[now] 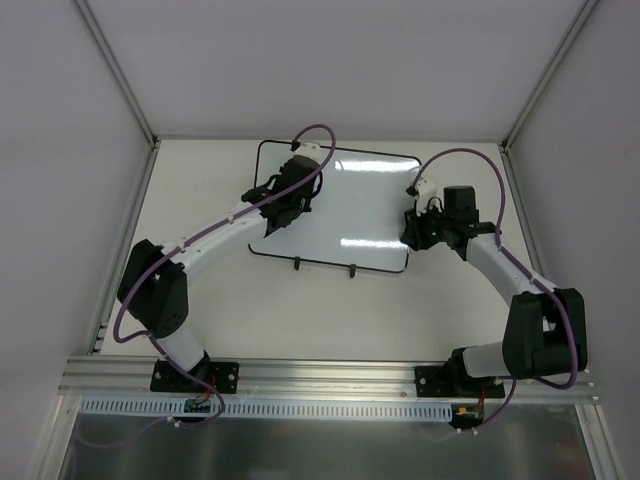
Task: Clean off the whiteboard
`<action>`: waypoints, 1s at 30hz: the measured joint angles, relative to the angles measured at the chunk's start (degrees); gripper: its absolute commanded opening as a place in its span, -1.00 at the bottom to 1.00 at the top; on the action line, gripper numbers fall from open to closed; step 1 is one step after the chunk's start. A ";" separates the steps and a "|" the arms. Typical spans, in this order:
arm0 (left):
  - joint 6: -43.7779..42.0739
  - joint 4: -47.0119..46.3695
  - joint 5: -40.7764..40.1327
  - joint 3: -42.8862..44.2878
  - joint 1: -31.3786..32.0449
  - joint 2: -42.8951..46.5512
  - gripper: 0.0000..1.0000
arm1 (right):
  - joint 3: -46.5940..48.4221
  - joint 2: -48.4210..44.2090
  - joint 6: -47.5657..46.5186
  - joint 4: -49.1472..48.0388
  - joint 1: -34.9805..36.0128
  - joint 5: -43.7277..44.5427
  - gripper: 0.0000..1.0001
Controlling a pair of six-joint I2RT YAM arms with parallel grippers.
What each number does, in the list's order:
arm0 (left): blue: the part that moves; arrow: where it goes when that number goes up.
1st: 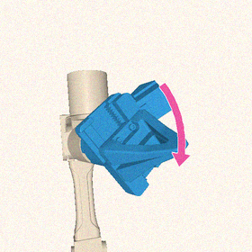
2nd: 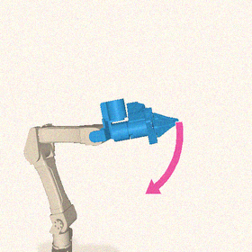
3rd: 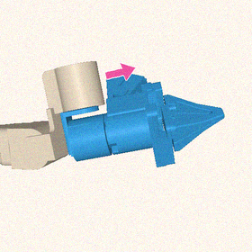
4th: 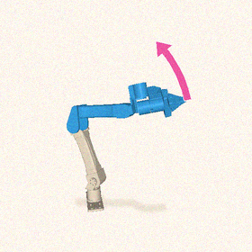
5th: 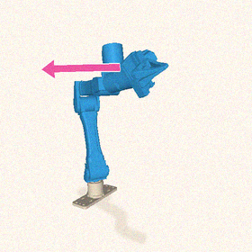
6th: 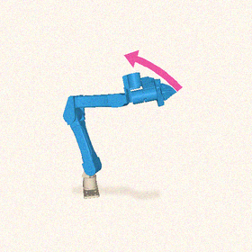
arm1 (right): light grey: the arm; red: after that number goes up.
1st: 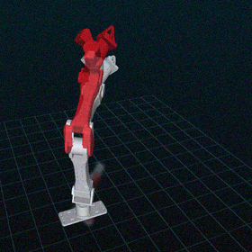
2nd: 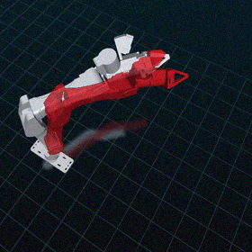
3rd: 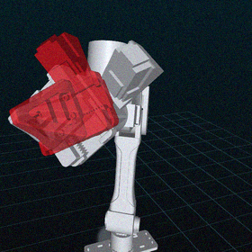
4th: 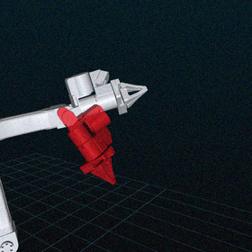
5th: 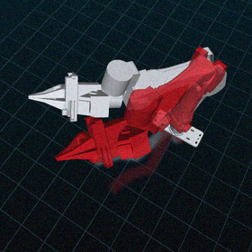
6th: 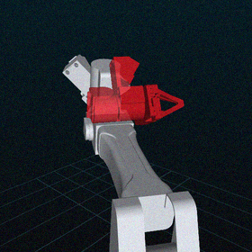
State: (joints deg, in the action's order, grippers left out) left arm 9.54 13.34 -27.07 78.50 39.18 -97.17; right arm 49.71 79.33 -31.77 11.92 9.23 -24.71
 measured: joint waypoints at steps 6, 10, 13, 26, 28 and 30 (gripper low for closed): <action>0.13 -0.09 -0.70 -5.01 -2.73 9.29 -1.00 | -1.44 -2.80 1.36 -1.14 -1.42 0.35 0.25; 1.05 0.17 -0.46 -10.84 -5.84 16.00 -1.00 | -2.08 -5.99 2.78 -1.53 -2.69 1.53 0.67; 2.25 0.90 -0.02 -15.72 -8.79 20.59 -1.00 | -2.56 -9.40 4.74 -1.60 -3.15 3.17 0.89; 10.34 9.07 10.29 -31.28 -30.49 27.76 -1.00 | -2.73 -26.58 12.37 1.92 -3.74 15.10 0.98; 10.91 10.12 12.20 -31.41 -34.73 25.79 -1.00 | -2.75 -28.70 13.27 2.93 -3.74 16.72 0.98; 11.15 10.58 13.38 -30.97 -37.92 23.06 -0.99 | -2.73 -30.27 13.81 4.13 -3.76 18.08 0.98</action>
State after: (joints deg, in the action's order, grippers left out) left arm 20.69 23.92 -13.69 47.53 1.26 -74.11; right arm 46.98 49.06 -17.96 16.05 5.48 -6.63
